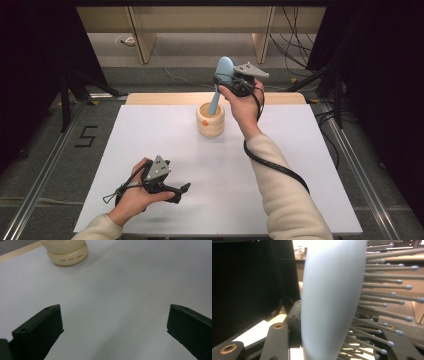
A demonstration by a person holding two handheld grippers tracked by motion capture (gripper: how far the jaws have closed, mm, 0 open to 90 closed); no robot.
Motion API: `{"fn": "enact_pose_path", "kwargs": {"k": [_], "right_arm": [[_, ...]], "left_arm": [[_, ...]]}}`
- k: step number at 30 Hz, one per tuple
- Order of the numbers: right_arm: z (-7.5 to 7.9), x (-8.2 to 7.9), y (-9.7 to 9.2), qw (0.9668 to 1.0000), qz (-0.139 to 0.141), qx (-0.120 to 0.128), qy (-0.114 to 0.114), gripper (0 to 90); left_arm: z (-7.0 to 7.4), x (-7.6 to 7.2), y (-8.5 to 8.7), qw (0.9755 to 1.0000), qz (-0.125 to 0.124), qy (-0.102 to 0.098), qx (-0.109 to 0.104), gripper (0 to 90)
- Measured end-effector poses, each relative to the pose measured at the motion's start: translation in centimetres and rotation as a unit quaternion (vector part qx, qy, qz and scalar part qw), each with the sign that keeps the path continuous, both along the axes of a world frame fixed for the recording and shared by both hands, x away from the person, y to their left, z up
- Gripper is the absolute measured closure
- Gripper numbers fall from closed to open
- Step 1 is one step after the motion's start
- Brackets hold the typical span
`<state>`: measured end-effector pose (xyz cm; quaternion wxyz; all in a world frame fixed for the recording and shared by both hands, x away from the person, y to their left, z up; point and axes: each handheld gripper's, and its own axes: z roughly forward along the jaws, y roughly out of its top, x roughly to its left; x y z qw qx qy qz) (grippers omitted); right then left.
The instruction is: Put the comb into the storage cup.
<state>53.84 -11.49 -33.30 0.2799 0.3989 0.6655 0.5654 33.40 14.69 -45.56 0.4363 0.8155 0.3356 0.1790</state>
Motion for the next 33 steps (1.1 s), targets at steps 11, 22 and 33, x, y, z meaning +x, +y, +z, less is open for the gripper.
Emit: {"fn": "enact_pose_path", "kwargs": {"k": [11,22,33], "right_arm": [[-0.4,0.3,0.3,1.0,-0.003,-0.006,0.002,50.9],[-0.6,0.5,0.4,0.9999,-0.006,-0.01,0.002,50.9],[-1.0,0.8,0.5,0.9999,-0.009,-0.011,0.006,50.9]], "left_arm": [[-0.1,0.0,0.0,1.0,0.0,0.003,0.001,0.0],[-0.1,0.0,0.0,1.0,0.0,0.002,0.0,0.0],[-0.1,0.0,-0.1,1.0,-0.002,0.003,0.0,0.0]]}}
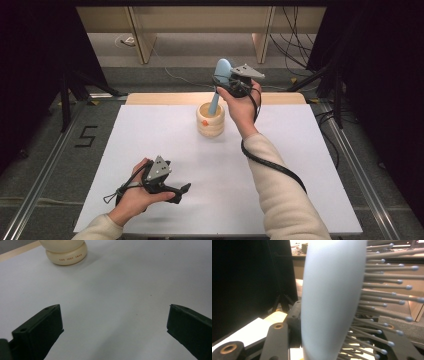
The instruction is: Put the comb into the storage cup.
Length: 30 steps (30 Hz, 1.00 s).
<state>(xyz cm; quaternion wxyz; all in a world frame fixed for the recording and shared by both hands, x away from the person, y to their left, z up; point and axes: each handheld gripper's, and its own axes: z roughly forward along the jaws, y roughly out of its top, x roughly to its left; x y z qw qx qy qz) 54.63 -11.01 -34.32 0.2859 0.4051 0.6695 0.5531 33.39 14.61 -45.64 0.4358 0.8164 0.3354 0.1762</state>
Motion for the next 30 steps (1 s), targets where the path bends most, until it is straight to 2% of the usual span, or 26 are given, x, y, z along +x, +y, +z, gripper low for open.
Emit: {"fn": "enact_pose_path", "kwargs": {"k": [14,30], "right_arm": [[-0.32,0.17,0.17,1.0,-0.001,-0.003,-0.004,50.9],[-0.73,0.56,0.26,1.0,-0.003,-0.006,0.003,50.9]], "left_arm": [[-0.04,0.03,-0.02,1.0,-0.001,-0.001,-0.001,0.0],[-0.05,0.02,-0.04,1.0,-0.002,0.0,-0.001,0.0]]}}
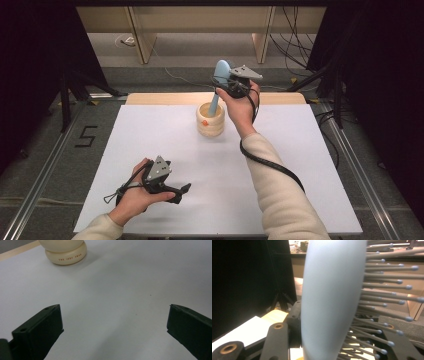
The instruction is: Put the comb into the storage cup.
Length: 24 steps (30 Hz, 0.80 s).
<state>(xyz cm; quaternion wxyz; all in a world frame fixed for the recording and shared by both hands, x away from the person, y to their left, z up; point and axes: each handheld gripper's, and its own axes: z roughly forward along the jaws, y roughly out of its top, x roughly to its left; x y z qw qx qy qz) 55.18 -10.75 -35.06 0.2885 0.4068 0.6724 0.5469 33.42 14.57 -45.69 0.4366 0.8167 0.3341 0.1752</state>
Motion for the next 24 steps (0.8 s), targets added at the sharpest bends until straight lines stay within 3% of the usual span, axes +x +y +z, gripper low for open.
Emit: {"fn": "enact_pose_path", "kwargs": {"k": [24], "right_arm": [[-0.65,0.22,0.43,1.0,0.0,0.0,0.003,50.8]], "left_arm": [[-0.02,0.01,0.02,1.0,-0.001,0.001,0.002,0.0]]}}
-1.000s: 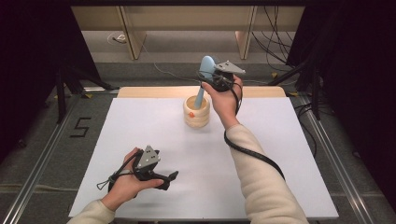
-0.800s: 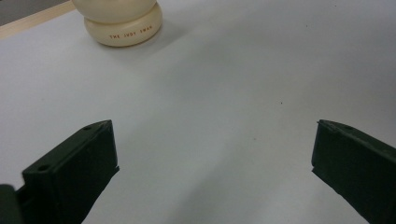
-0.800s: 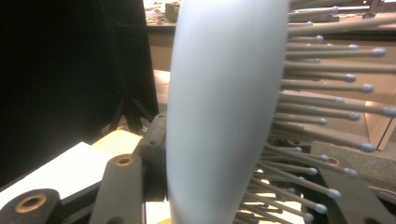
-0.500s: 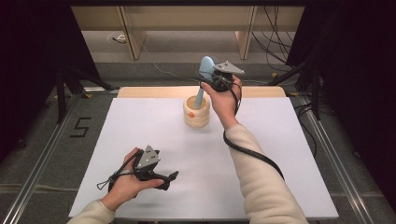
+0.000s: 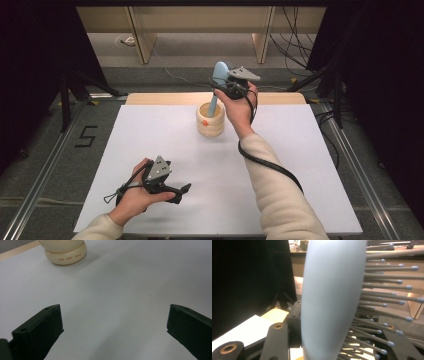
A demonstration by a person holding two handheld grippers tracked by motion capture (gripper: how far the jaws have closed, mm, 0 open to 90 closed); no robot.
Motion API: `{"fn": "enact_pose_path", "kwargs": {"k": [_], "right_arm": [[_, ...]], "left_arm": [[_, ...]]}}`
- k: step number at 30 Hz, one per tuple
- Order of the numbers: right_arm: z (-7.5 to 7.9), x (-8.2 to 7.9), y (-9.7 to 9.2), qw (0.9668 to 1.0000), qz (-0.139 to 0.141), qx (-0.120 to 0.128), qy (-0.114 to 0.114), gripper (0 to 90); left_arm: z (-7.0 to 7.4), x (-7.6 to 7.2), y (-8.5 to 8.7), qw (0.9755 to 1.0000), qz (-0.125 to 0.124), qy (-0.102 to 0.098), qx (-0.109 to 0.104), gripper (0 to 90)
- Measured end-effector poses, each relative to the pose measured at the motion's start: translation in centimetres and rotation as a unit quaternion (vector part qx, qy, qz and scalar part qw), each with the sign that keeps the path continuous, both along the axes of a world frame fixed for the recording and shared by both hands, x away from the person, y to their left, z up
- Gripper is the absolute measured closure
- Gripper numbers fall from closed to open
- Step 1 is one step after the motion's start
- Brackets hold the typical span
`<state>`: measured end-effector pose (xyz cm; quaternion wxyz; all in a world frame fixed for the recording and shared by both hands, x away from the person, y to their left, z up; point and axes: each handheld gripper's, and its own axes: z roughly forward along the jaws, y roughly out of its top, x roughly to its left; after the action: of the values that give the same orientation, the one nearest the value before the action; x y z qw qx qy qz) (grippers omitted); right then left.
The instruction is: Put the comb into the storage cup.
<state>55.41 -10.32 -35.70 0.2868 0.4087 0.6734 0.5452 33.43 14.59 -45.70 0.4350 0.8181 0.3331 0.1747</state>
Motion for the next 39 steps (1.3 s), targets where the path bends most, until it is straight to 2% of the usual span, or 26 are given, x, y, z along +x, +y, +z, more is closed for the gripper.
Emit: {"fn": "enact_pose_path", "kwargs": {"k": [39], "right_arm": [[-1.4,0.5,0.4,0.9999,-0.004,0.001,0.013,50.7]], "left_arm": [[-0.1,0.0,-0.1,1.0,-0.001,0.001,-0.001,0.0]]}}
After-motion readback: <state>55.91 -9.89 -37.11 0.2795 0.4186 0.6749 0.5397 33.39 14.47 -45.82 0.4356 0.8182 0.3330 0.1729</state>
